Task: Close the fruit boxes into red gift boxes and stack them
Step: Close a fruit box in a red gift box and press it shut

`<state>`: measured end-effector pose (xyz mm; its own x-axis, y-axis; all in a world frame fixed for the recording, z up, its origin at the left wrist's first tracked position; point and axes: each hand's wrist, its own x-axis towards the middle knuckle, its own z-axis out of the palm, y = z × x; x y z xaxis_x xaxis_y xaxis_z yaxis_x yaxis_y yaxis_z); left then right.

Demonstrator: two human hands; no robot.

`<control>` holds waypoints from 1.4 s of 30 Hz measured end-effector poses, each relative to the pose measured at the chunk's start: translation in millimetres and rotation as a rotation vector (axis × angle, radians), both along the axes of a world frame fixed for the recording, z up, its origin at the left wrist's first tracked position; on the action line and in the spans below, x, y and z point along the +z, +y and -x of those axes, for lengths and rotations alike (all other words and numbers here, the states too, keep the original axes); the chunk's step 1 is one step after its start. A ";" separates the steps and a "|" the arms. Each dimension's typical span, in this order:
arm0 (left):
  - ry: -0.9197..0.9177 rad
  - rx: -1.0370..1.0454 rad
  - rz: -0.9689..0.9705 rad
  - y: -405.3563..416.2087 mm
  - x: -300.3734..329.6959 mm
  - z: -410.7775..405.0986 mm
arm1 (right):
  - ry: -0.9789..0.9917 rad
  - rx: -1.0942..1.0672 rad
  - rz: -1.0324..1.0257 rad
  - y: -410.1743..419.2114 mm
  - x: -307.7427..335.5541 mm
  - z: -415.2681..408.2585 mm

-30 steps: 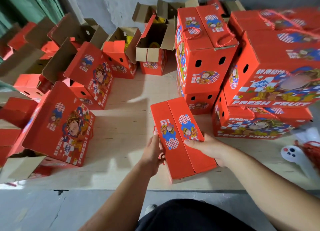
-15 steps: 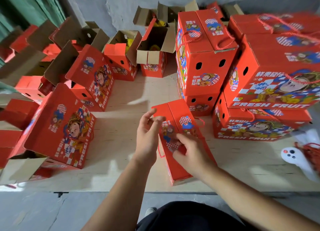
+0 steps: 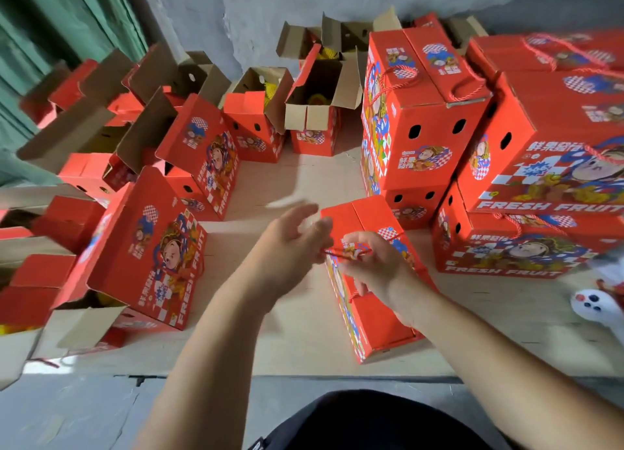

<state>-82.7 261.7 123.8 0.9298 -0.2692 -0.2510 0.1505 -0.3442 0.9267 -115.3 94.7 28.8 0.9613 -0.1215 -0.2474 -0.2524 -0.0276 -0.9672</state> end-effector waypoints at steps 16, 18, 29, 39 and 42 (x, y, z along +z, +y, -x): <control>-0.152 0.211 -0.107 56.0 -81.3 -26.7 | -0.097 -0.183 0.489 25.0 35.9 -2.4; -0.125 0.080 -0.108 47.9 -93.9 -25.4 | -0.076 -0.200 0.383 21.6 51.4 -4.6; -0.198 0.062 0.230 -0.1 -111.9 16.5 | -0.290 -0.199 -0.034 -44.4 204.4 -30.4; -0.094 0.465 0.169 -2.5 -128.9 6.8 | -0.026 0.119 0.520 -39.7 149.2 -28.5; -0.208 0.609 0.224 9.1 -110.7 -13.8 | -0.254 0.003 0.286 -57.2 191.9 -44.6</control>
